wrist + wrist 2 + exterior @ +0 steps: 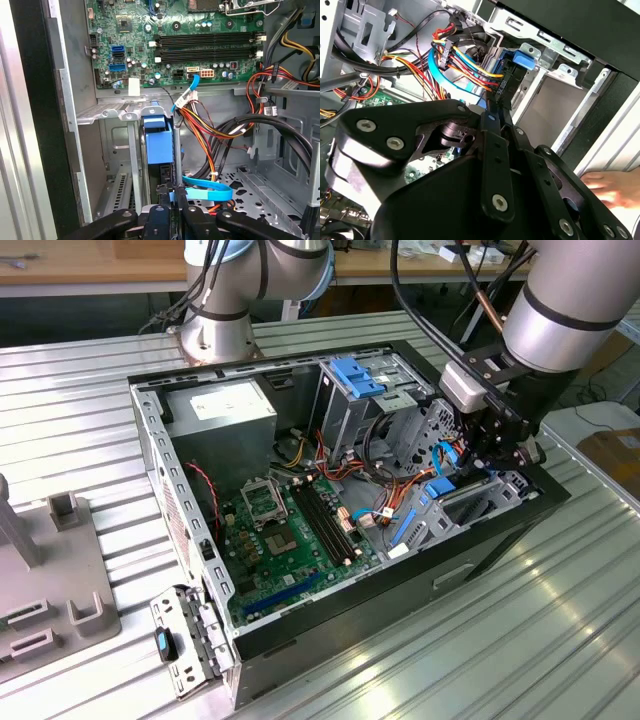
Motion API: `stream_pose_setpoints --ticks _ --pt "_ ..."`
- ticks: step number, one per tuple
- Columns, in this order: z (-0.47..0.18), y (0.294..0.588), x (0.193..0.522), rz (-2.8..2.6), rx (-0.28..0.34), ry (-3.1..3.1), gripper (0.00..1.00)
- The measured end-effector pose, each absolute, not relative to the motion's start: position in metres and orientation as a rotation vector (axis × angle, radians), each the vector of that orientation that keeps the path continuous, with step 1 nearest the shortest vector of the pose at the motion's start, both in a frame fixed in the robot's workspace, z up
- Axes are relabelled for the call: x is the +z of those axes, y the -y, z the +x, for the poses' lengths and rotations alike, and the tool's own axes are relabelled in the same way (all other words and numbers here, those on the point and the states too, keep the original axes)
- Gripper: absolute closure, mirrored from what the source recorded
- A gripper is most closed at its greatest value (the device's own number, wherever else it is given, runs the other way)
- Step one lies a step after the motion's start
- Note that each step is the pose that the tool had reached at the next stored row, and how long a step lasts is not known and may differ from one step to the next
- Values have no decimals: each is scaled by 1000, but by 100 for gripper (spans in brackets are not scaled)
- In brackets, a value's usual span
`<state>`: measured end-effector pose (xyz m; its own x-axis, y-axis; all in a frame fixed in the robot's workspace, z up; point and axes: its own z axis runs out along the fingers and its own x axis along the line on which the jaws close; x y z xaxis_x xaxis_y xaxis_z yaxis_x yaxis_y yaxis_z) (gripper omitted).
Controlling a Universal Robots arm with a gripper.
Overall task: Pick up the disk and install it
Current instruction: 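Insert the second disk wire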
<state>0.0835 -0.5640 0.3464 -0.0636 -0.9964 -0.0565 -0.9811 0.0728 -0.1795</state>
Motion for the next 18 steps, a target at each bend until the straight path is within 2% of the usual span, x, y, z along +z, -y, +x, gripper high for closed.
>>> stream_pose_setpoints --ticks 18 --pt "83 566 340 -2008 -126 -2185 84"
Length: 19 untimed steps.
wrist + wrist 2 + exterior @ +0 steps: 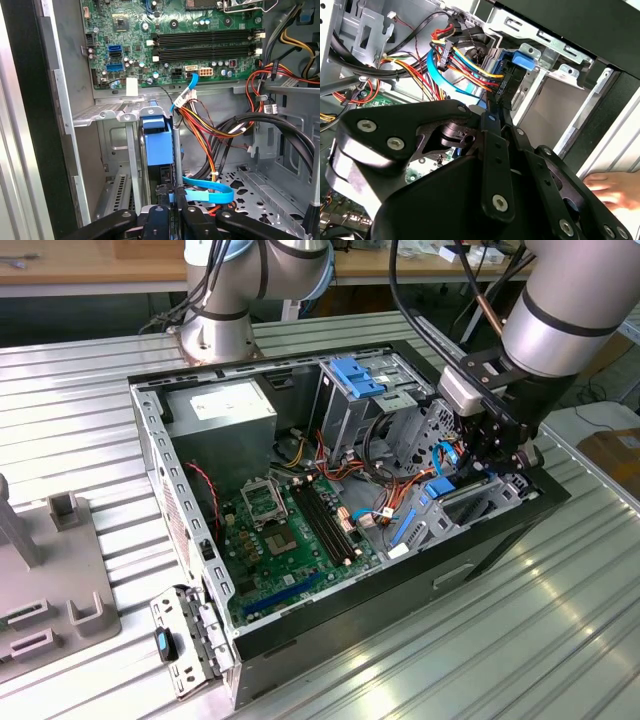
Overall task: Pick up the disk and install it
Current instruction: 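Insert the second disk wire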
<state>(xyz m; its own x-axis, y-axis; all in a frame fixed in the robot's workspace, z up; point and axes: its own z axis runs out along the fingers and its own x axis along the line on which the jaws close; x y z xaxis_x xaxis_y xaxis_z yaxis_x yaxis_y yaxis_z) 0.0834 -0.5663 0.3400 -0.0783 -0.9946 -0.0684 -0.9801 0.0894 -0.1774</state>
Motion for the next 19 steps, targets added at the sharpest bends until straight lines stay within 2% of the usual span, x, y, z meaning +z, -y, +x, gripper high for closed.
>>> stream_pose_setpoints --ticks 19 --pt "83 566 341 -2007 -127 -2185 84"
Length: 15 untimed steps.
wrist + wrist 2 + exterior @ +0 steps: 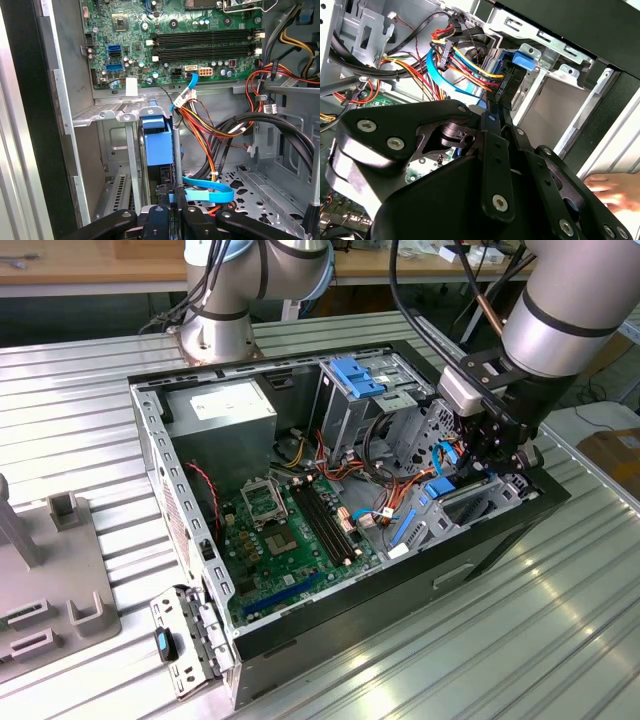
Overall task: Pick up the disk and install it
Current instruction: 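Insert the second disk wire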
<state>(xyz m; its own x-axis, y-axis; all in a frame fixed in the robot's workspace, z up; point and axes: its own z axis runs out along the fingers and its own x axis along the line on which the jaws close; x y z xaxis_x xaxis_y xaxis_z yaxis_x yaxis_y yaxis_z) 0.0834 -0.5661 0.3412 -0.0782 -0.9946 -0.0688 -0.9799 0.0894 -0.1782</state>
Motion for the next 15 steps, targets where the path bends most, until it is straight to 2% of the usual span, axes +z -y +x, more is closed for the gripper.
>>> stream_pose_setpoints --ticks 10,15 --pt "81 566 342 -2006 -127 -2184 84" --pt "81 566 341 -1997 -108 -2178 84"
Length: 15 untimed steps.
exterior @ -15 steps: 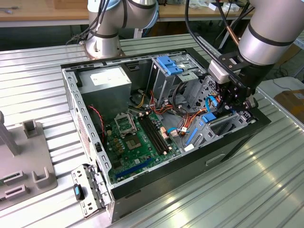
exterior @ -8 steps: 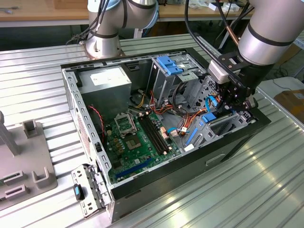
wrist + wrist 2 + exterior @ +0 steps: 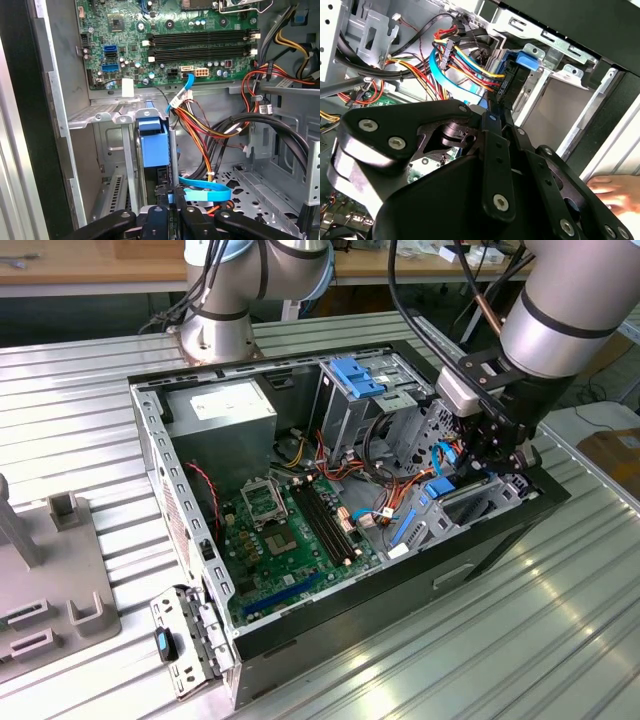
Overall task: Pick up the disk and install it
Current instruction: 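Insert the second disk wire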
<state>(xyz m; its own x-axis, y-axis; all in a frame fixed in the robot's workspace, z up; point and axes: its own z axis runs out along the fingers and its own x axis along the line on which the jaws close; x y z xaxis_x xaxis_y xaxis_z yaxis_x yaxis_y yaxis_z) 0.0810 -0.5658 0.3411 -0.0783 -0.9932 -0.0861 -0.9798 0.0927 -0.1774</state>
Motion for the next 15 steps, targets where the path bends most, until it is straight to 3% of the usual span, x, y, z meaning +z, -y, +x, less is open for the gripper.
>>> stream_pose_setpoints --ticks 15 --pt "81 570 333 -1963 -115 -2213 84"
